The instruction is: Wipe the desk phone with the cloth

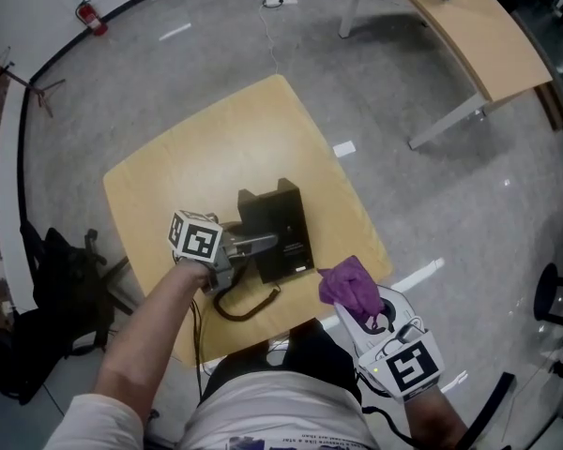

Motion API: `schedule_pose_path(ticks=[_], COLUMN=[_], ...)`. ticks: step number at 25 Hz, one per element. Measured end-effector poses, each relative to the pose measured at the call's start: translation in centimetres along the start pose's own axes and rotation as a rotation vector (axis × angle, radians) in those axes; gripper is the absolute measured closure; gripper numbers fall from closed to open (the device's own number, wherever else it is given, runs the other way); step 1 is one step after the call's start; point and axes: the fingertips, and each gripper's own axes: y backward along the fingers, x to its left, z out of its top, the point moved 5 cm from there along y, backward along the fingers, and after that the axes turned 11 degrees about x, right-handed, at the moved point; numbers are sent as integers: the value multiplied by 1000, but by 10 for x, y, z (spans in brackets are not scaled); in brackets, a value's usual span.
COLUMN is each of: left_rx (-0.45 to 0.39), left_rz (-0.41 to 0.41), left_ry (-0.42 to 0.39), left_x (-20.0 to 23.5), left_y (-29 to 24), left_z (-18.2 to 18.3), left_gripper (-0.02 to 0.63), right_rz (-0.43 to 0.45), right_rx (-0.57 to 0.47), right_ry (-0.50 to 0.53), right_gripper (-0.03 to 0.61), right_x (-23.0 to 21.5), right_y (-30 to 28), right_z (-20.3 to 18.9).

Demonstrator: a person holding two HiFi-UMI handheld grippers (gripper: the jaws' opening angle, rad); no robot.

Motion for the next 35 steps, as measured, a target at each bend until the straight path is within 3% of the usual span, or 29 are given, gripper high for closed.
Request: schedule_pose_path(ticks=[9, 19, 24, 35], left_rx=[-89, -70, -78, -95], left_rz=[28, 9, -8, -15], left_ry=[-31, -87, -106, -150], left_x=[-70, -120, -130, -133], left_y=[14, 24, 34, 58], left_z=[-7, -25, -32, -32], left_gripper=[431, 431, 431, 433], right_rz=[12, 61, 72, 103], right_rx=[-109, -179, -141, -39], right_ry=[110, 304, 342, 301], right_gripper=[479, 479, 479, 480], right_x=[-2, 24, 36, 60], right_y=[4, -17, -32, -33], right_z=[55, 127, 123, 79])
